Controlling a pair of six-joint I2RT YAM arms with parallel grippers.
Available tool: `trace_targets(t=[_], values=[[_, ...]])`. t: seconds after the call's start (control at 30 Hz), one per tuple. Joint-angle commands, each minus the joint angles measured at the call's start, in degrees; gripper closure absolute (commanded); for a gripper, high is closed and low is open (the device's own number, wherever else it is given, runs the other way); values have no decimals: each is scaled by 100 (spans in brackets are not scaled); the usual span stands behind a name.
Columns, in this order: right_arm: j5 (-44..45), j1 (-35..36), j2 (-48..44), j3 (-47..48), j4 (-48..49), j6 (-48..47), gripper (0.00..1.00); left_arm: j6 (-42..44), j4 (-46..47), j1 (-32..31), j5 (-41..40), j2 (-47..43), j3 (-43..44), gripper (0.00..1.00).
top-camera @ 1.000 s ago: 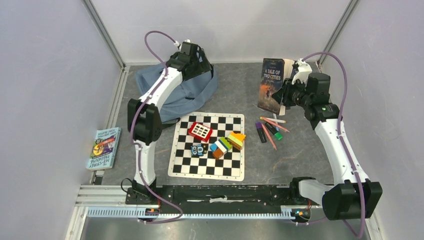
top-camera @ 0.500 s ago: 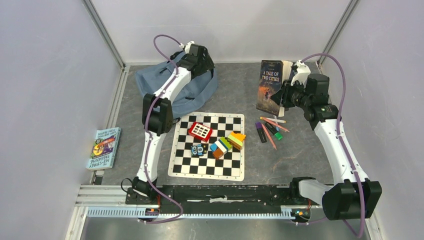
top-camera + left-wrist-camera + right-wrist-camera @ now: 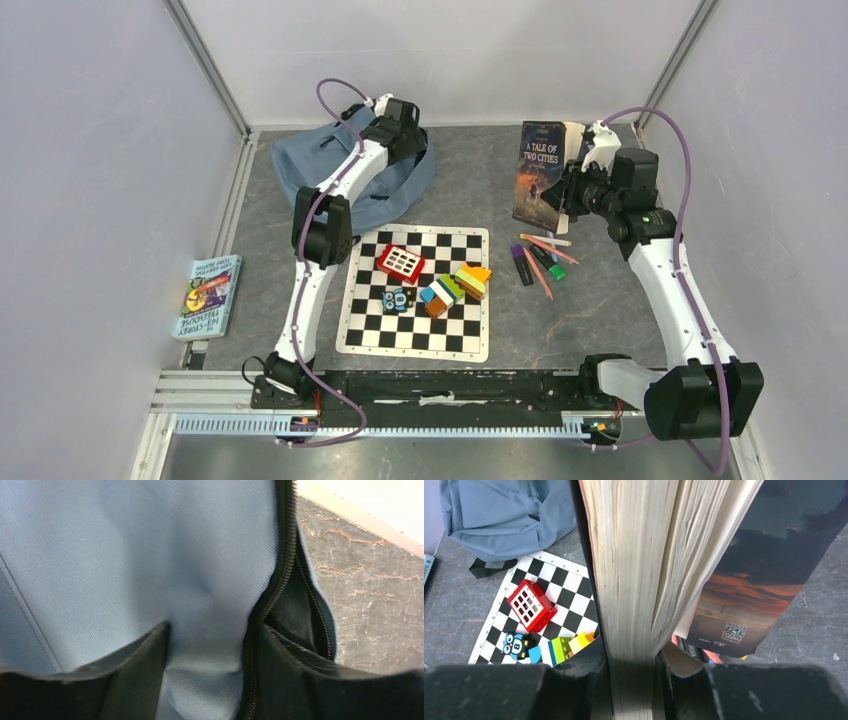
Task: Pack the student bag
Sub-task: Adjust the student bag at the center of the board, then place the book in the student bag.
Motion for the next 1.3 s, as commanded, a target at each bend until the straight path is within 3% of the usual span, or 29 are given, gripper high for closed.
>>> trace_targets(t=[0.0, 0.13, 0.2, 0.37, 0.63, 0.8, 1.03, 1.27], values=[[-205, 25, -291, 148, 831, -42, 100, 133, 109, -30, 118, 92, 223, 42], [-168, 26, -340, 184, 809, -33, 100, 484, 269, -52, -29, -653, -379, 89], [-183, 21, -358, 215, 811, -18, 100, 705, 782, -85, -182, -1430, -1162, 98], [-450, 32, -262, 430, 824, 53, 100, 1523, 1627, -75, 220, -3202, -2751, 98], [-928, 563, 156, 894, 1529, 936, 100, 2849, 853, 9, 2064, -4368, -3159, 98], [-1099, 861, 583, 1060, 2741, 2199, 100, 3173, 676, 88, 2922, -4870, -3463, 98], [-671, 1271, 1211, 1082, 3571, 3054, 100, 2890, 707, 128, 3368, -5243, -3766, 98], [-285, 1748, 1137, -372, 3801, 3287, 100, 1286, 1399, 148, 3228, -5428, -4313, 98]])
